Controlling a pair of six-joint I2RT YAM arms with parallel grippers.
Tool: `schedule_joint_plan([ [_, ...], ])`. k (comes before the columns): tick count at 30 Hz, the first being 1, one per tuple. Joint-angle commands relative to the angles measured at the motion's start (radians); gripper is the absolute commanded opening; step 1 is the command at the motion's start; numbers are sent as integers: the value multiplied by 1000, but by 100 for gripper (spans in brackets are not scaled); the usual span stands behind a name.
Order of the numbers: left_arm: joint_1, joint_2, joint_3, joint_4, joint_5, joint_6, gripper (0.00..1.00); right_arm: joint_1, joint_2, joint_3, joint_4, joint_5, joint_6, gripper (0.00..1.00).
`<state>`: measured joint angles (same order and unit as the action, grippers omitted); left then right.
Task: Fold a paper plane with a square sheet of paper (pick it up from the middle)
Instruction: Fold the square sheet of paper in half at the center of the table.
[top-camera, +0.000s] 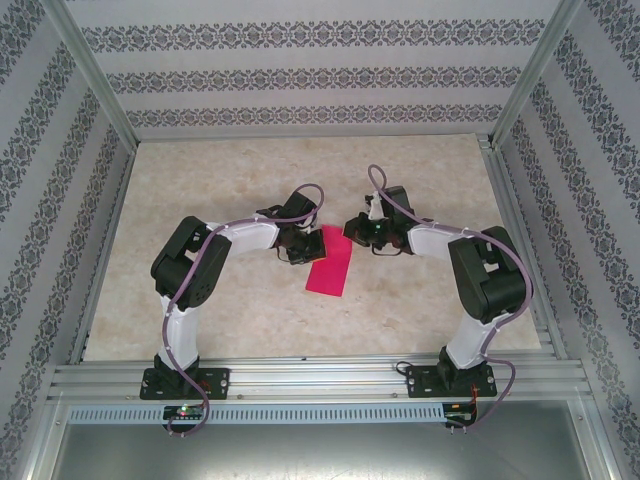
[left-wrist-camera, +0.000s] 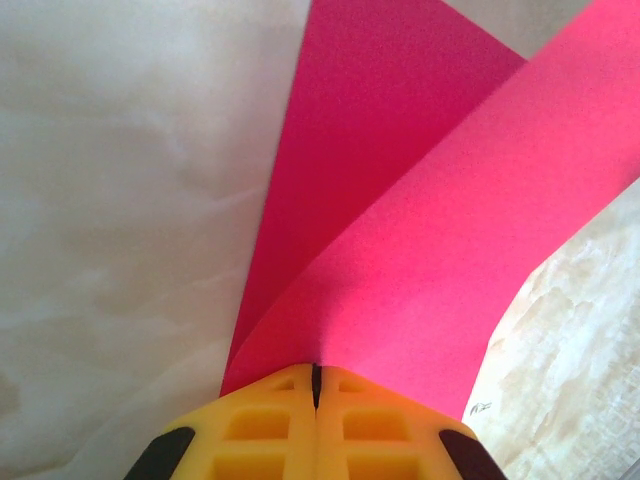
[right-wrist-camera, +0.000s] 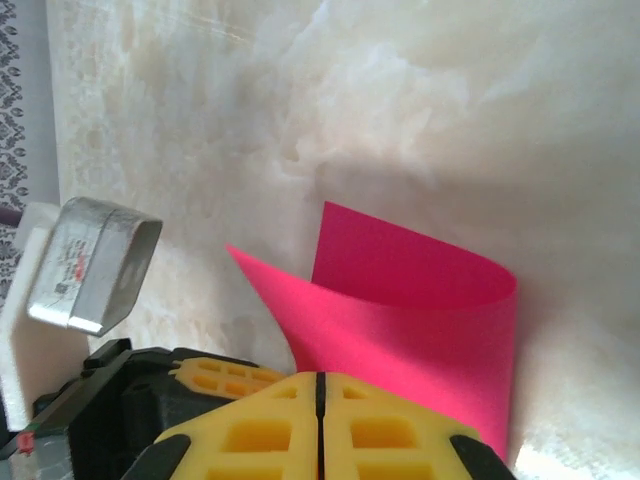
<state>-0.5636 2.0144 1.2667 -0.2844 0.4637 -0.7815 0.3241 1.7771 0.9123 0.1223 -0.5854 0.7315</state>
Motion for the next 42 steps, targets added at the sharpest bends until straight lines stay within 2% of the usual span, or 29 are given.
schedule_joint_plan([
  [1,-15,50,-13,-109,-55,28,0,-5,62,28,-21,-18,-33,6],
  [7,-15,50,-15,-108,-55,28,0,-5,124,8,-33,45,-38,6],
  [10,-15,52,-15,-108,-56,27,0,-2,144,13,-35,16,-32,6],
  [17,-15,52,-15,-110,-55,28,0,-20,30,91,-126,9,-66,7],
  [20,-15,49,-17,-108,-56,28,0,-36,29,113,-130,-13,-72,7],
  [27,-15,50,-17,-110,-51,30,0,-43,117,127,-104,-33,-57,6],
  [35,-15,47,-17,-117,-56,30,0,-42,202,112,-108,2,-70,6],
  [42,-15,47,-15,-132,-66,33,0,-50,90,186,-200,-8,-94,7],
])
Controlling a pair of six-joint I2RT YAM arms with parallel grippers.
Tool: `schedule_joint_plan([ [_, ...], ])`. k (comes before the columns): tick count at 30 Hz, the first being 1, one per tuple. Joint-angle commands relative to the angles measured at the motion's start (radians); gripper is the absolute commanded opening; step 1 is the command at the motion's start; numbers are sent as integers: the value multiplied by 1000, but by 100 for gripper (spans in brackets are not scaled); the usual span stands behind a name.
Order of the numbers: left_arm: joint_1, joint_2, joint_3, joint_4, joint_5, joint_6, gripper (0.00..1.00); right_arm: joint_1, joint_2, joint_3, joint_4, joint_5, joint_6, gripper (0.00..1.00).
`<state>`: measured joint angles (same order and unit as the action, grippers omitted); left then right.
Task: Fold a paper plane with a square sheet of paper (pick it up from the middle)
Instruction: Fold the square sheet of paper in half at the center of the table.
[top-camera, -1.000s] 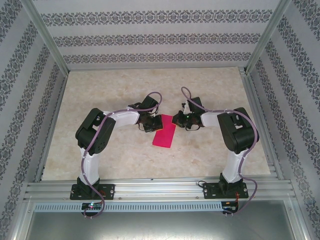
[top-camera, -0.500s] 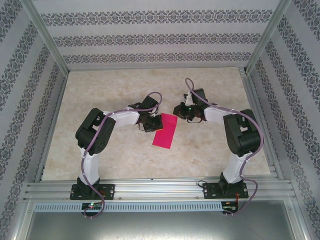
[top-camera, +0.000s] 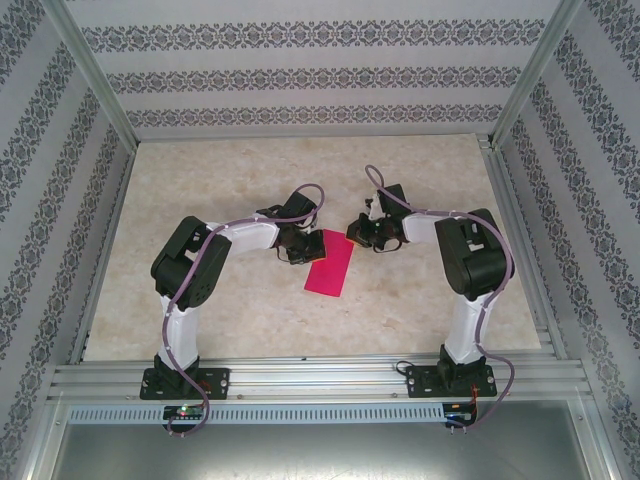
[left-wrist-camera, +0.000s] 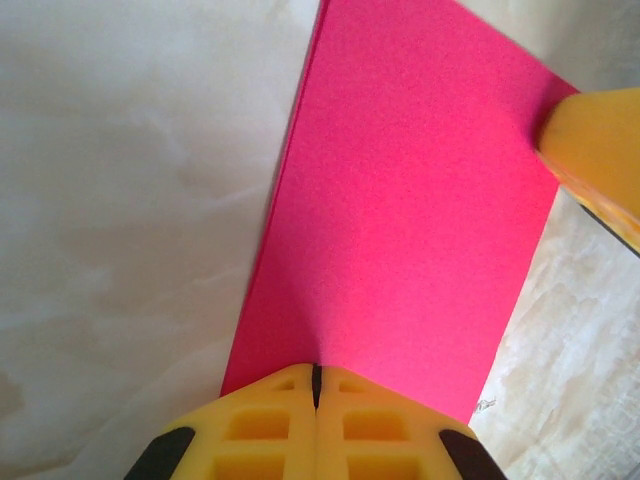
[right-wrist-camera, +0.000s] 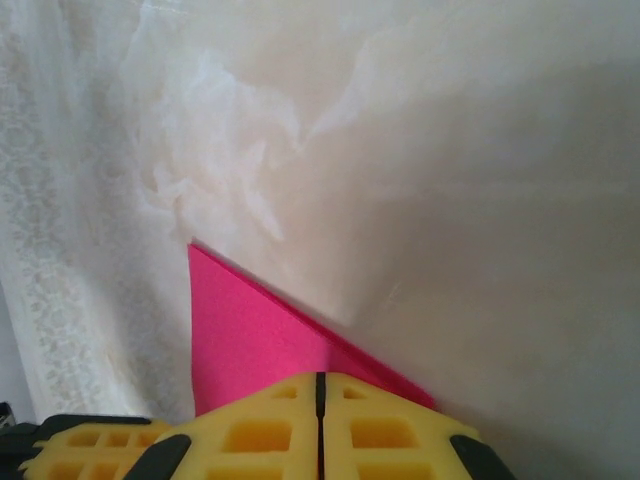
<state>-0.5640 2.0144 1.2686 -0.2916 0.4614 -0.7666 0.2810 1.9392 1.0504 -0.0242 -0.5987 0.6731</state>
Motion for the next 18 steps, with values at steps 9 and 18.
schedule_joint_plan([
  [9,-14,43,-15,-129,-64,13,0,-22,-28,42,-25,-22,-45,4],
  [18,-15,48,-10,-132,-63,14,0,-5,37,3,-40,54,-68,4],
])
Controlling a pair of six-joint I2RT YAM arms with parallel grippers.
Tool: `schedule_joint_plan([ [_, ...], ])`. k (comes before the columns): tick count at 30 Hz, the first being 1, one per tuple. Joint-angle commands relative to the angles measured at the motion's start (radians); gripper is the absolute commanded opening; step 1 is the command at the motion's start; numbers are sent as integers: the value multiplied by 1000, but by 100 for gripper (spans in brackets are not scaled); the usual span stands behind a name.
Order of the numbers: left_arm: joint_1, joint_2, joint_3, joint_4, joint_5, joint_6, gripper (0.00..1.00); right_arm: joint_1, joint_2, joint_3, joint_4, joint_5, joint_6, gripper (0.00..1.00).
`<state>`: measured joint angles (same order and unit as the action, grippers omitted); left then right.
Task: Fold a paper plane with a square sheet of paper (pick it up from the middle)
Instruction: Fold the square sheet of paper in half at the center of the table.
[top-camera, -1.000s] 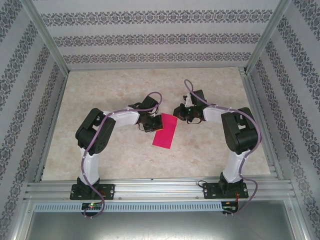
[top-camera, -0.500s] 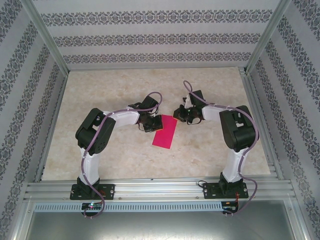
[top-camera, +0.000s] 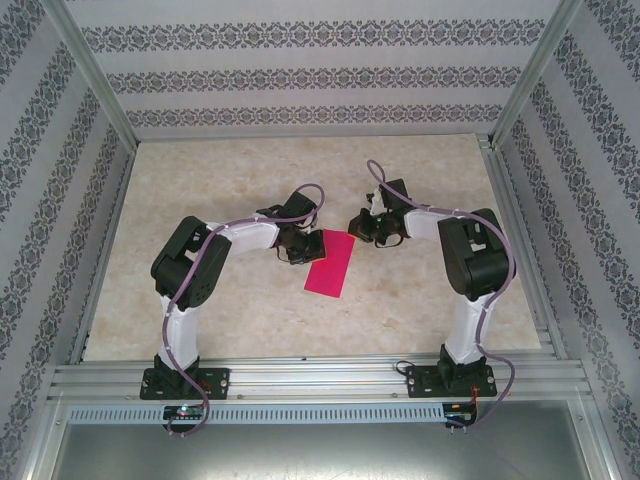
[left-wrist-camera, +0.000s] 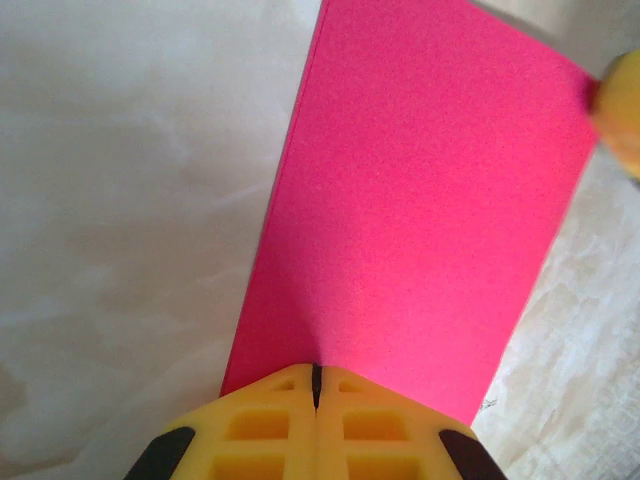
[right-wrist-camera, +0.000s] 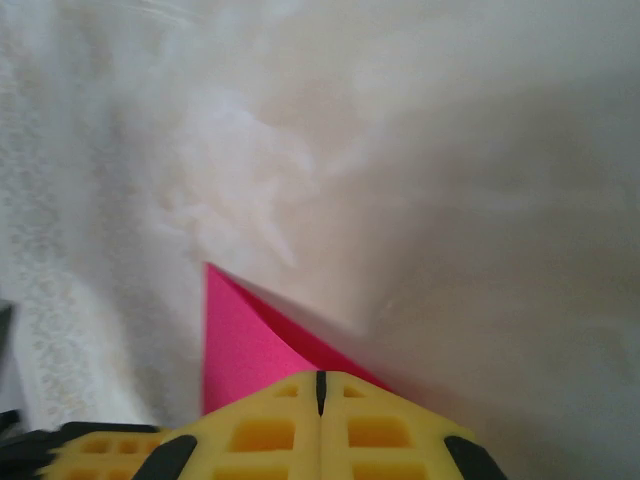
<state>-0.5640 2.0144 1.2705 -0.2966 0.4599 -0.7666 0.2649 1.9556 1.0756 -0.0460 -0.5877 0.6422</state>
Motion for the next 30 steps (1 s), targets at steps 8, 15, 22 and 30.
schedule_joint_plan([
  [8,-15,46,-20,-118,-54,14,0,13,-22,-18,-14,28,-59,5],
  [15,-15,38,-16,-109,-30,17,0,17,-153,-47,34,-38,-31,6],
  [22,-14,46,-2,-107,-16,20,0,32,-92,-79,73,17,-14,5],
  [30,-14,46,4,-115,-8,25,0,33,-5,-108,94,71,-39,4],
])
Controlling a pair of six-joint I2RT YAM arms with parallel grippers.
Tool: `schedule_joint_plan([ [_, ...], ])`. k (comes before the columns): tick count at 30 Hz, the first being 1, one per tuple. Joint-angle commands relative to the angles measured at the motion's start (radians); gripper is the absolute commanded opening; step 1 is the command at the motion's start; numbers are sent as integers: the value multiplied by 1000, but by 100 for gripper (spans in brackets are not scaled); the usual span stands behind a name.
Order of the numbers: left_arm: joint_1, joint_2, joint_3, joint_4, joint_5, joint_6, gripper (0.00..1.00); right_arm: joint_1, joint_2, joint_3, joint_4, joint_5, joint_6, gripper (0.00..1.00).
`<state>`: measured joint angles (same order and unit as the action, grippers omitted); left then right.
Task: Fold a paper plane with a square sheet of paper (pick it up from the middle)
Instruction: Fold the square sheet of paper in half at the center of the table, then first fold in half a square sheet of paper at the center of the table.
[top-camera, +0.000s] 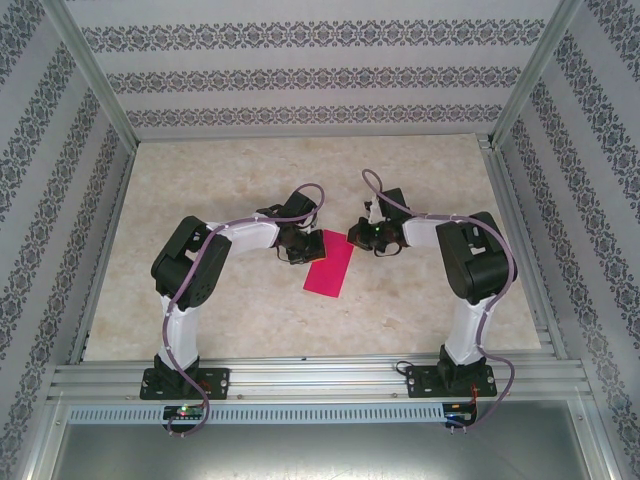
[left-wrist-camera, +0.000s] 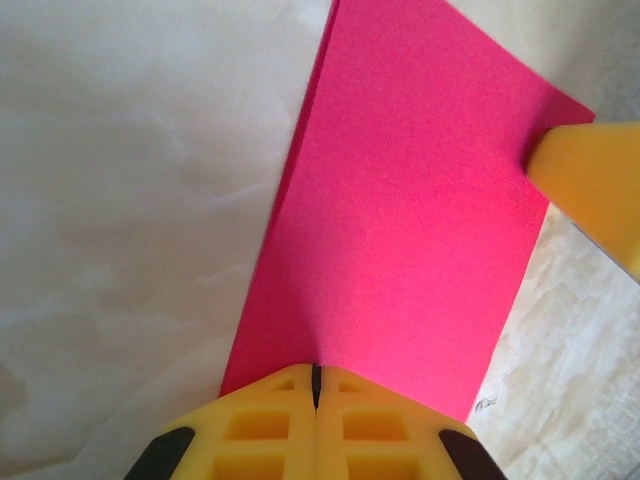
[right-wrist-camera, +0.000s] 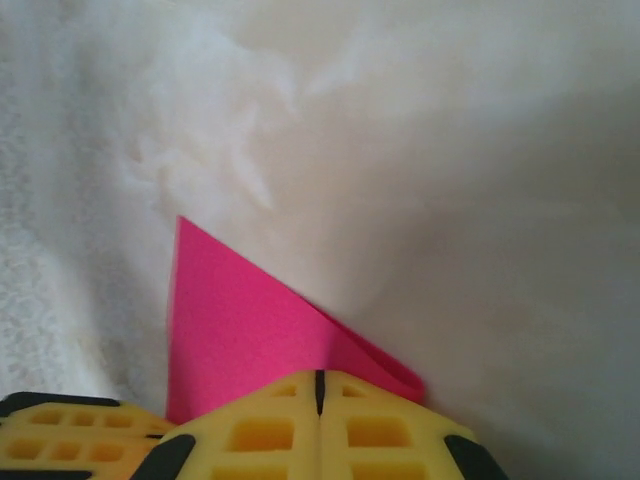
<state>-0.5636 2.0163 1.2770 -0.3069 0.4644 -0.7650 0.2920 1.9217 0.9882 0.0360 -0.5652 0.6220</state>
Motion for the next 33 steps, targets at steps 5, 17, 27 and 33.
schedule_joint_plan([
  [5,-15,43,2,-112,-12,28,0,9,-4,-23,27,14,-3,4],
  [17,-15,32,10,-118,-14,31,0,60,-242,-142,68,-19,89,4],
  [27,-16,32,25,-120,-2,36,0,216,-344,-355,179,-9,175,4],
  [33,-15,41,25,-105,5,28,0,245,-306,-430,236,4,193,4],
])
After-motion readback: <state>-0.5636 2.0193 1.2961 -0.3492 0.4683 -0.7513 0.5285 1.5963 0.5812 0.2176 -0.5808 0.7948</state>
